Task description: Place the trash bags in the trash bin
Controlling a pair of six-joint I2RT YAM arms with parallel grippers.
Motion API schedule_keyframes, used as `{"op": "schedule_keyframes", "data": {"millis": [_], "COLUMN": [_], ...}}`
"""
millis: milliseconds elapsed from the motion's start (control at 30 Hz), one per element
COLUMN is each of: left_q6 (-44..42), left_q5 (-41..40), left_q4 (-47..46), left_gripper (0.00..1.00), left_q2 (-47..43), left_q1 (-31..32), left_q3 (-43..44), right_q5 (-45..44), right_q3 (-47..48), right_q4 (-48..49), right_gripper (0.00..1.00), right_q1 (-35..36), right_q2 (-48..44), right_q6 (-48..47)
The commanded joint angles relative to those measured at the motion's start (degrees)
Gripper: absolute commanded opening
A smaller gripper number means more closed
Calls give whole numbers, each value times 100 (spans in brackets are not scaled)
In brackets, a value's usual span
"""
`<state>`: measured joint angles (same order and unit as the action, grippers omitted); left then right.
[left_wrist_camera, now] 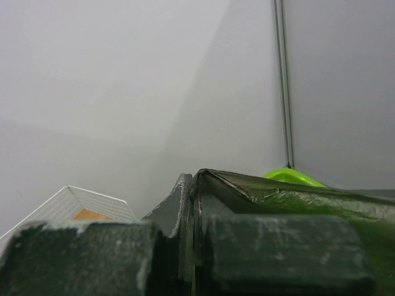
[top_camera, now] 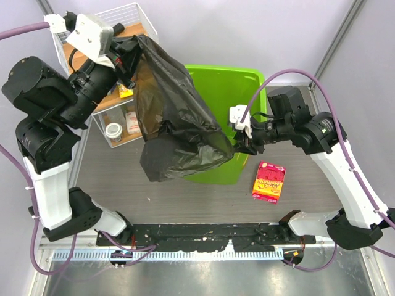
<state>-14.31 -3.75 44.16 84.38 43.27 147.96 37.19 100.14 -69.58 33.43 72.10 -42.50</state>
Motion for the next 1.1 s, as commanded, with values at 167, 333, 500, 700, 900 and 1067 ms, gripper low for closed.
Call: {"op": "schedule_keyframes", "data": {"millis": [167, 333, 500, 700, 900, 1067], "left_q6": [244, 218, 148, -265, -889, -1521], "left_q5": [59, -196, -696, -1233, -1672, -2182], "left_q4": [-100, -311, -592, -724, -865, -1093], "left_gripper": [0, 0, 0, 0, 0, 0], "left_q2": [377, 676, 922, 1011, 1107, 1291], "left_q1": [-20, -20, -11, 190, 472, 867], "left_q3": [242, 312, 374, 128, -144, -268], "right_q5": [290, -360, -1212, -1759, -1469, -1233], "right_q3": [-214, -153, 294, 1243, 1850, 2290], "right_q4": [859, 1130, 1420, 1570, 1570, 1623], "right_gripper": [2, 33, 52, 69, 72, 74], "right_q1": [392, 419, 410, 358, 182, 41], "right_q2": [-328, -529, -723, -793, -776, -653], "right_q6": [418, 778, 1173, 1639, 2061, 2360]}}
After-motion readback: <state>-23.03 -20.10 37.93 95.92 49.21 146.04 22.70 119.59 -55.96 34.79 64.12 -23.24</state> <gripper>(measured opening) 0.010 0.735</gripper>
